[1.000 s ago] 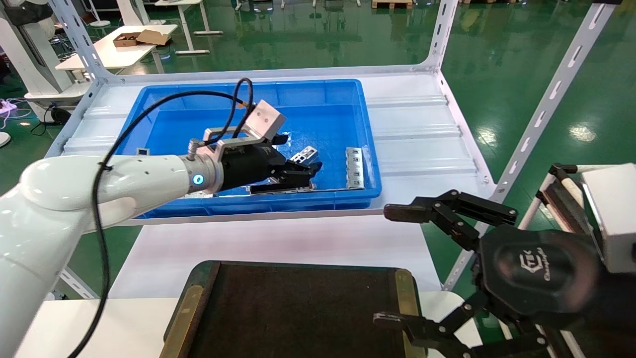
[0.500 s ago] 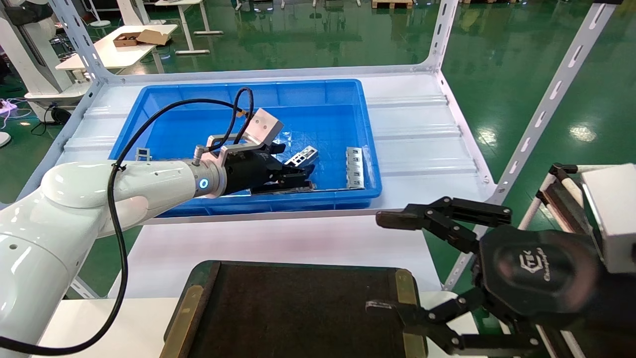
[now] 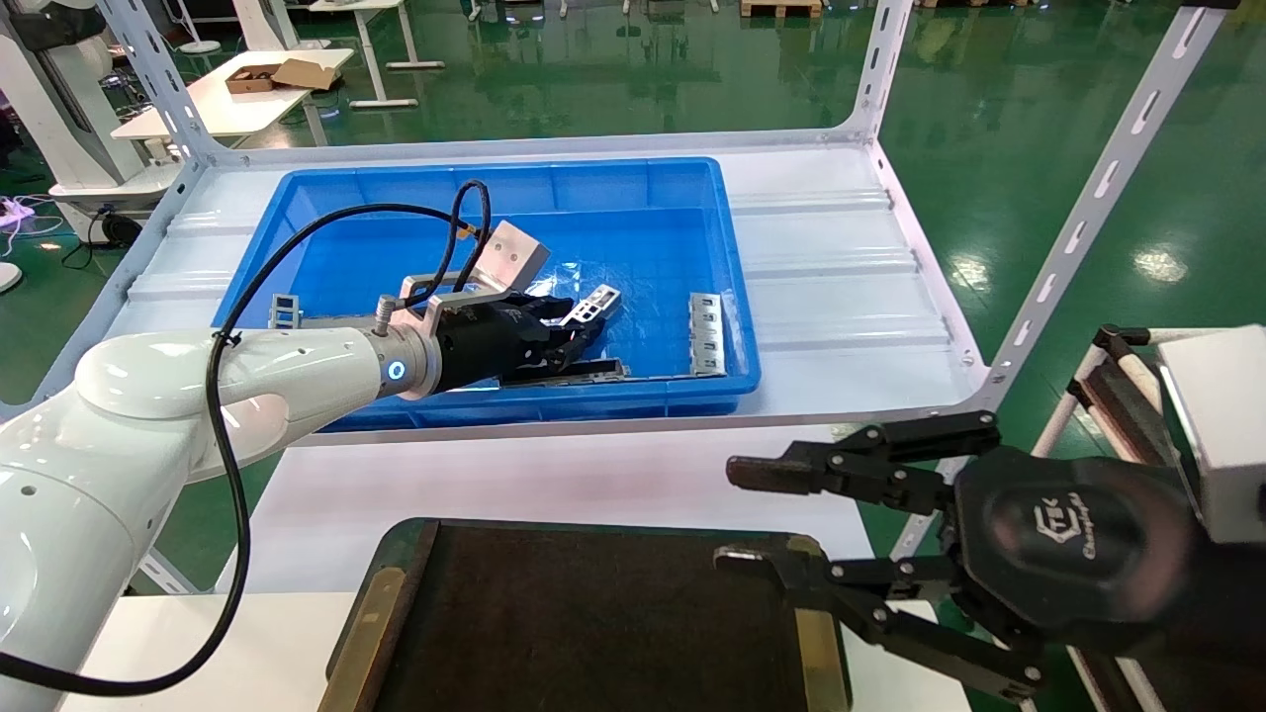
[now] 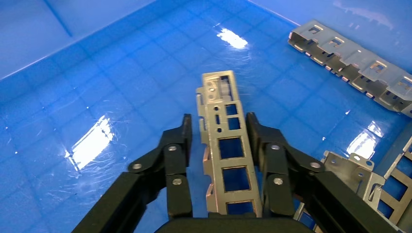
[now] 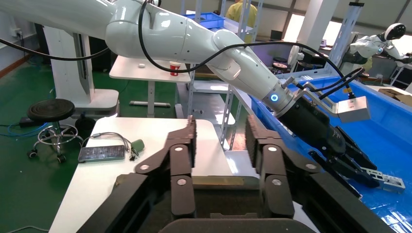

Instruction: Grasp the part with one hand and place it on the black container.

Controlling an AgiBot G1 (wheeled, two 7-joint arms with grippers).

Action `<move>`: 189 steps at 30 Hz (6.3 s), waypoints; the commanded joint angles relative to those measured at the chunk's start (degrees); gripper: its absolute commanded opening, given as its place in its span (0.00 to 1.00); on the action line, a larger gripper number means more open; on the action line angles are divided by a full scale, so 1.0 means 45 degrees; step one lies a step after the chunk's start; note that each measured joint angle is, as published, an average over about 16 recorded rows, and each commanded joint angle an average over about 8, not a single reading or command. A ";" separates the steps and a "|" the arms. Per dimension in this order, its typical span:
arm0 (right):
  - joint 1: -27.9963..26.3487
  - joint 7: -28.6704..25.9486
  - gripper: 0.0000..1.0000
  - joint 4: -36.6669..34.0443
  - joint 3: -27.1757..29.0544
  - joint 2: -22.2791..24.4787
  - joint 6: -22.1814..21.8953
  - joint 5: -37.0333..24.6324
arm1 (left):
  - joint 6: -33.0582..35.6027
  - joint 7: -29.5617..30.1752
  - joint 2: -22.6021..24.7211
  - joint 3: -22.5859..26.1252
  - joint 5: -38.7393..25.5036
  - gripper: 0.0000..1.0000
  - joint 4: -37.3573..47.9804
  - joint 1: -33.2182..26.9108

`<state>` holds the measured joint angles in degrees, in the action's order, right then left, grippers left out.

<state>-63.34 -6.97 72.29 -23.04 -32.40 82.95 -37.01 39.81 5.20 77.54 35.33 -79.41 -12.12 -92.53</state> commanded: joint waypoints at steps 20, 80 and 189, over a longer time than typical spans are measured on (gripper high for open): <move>0.0000 0.0001 0.00 0.0000 -0.0001 0.0000 0.0000 0.0001 | 0.2946 -0.0213 -0.0889 -0.0902 0.2499 0.00 -0.0996 -0.0478; -0.0001 0.0002 0.00 0.0000 -0.0005 0.0002 -0.0002 0.0003 | -0.7010 0.9674 -0.0004 0.2635 -0.0886 0.00 -0.6788 0.8849; -0.0003 0.0005 1.00 0.0000 -0.0011 0.0004 -0.0004 0.0007 | 0.6178 -0.2936 -1.0151 -0.1196 1.0268 1.00 -1.3085 0.7663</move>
<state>-63.35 -6.95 72.29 -23.09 -32.38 82.94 -36.98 67.51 -7.88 31.85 29.94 -33.19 -70.91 -58.12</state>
